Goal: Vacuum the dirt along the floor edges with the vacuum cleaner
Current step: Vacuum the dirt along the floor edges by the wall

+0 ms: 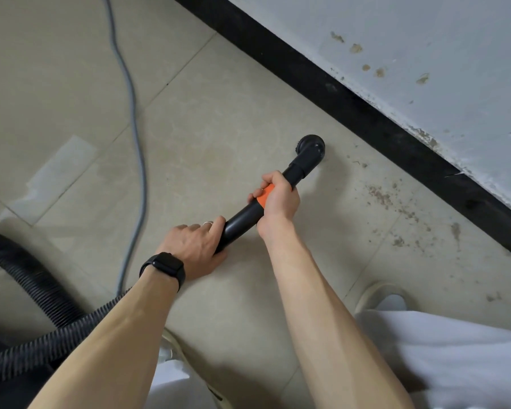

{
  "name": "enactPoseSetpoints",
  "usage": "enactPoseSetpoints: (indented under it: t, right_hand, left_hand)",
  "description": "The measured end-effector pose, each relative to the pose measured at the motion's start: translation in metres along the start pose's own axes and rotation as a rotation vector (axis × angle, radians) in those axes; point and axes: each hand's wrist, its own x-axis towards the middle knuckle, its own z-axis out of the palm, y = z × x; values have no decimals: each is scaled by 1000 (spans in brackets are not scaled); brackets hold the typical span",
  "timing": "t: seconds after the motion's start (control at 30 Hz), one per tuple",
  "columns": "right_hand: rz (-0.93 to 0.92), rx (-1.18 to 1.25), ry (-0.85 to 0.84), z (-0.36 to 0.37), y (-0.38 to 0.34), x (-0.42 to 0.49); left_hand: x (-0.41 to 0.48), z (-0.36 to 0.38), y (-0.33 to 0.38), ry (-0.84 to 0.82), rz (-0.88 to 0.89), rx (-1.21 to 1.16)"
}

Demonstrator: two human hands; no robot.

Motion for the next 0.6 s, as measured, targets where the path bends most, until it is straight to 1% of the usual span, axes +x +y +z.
enactPoseSetpoints:
  t: [0.37,0.6]
  right_hand:
    - [-33,30,48,-27,-41,22]
    - [-50,33,43,-41,-65,39]
  left_hand:
    - [39,-7,36,-1,61,11]
    - [60,-7,61,58,66,29]
